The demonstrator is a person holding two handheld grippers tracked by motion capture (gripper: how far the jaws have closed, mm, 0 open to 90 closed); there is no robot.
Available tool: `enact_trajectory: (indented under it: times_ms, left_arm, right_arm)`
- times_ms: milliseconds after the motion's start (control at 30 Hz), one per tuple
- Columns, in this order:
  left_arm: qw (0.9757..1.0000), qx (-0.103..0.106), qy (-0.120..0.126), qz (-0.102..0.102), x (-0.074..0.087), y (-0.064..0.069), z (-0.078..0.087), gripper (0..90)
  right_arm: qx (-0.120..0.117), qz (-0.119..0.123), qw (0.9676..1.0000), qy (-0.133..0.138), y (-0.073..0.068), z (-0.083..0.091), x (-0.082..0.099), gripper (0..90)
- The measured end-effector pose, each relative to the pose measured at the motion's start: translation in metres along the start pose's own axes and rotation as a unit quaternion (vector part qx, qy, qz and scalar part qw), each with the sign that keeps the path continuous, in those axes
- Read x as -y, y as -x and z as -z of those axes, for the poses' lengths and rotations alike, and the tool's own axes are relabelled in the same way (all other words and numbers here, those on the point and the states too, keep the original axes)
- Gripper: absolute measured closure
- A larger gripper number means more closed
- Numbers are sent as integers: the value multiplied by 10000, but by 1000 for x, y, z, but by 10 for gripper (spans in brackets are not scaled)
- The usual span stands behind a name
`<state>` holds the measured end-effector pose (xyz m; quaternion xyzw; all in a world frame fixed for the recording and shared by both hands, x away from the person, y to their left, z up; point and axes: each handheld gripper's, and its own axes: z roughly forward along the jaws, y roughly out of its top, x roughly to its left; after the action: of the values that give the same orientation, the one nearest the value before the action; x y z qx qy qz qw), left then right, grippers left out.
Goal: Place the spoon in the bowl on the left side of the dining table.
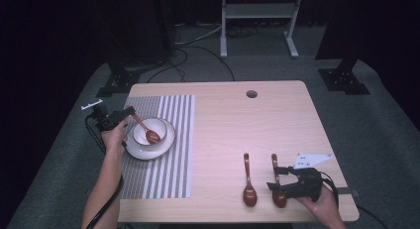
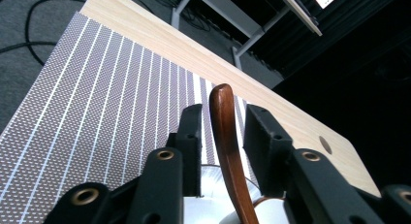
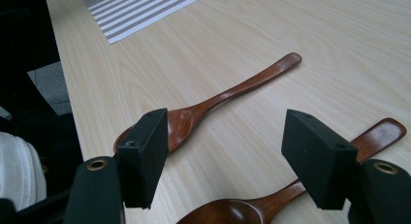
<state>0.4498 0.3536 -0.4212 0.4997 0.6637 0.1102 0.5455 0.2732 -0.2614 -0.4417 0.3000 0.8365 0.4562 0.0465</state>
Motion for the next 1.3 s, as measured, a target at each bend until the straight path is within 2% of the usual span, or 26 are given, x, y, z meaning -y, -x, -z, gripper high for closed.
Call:
enact_trajectory:
  times_ms: [133, 433, 633, 867, 967, 1133, 1300]
  left_arm:
    - [10000, 71, 9, -69, -1, 1, 3, 577]
    - [9996, -103, -154, -234, 0, 2, 10, 421]
    - [9991, -208, -164, -326, 1, -1, 20, 328]
    - [9990, -190, -198, -341, 3, -4, 33, 213]
    - [9982, -206, -228, -523, 4, -2, 38, 200]
    - [9974, -176, -219, -671, 9, 2, 45, 175]
    - [9954, -186, -300, -893, 13, 9, 51, 142]
  right_arm:
    - [10, 4, 10000, -5, 0, 0, 0, 323]
    - [68, -9, 10000, 44, 1, 2, 0, 314]
    - [113, -74, 9999, 63, 4, 4, 2, 309]
    - [161, -114, 9997, 129, 6, 7, 4, 295]
    - [177, -143, 9997, 129, 6, 6, 4, 285]
    - [236, -146, 9996, 107, 6, 5, 4, 269]
    - [334, -192, 9992, 119, 4, 6, 3, 252]
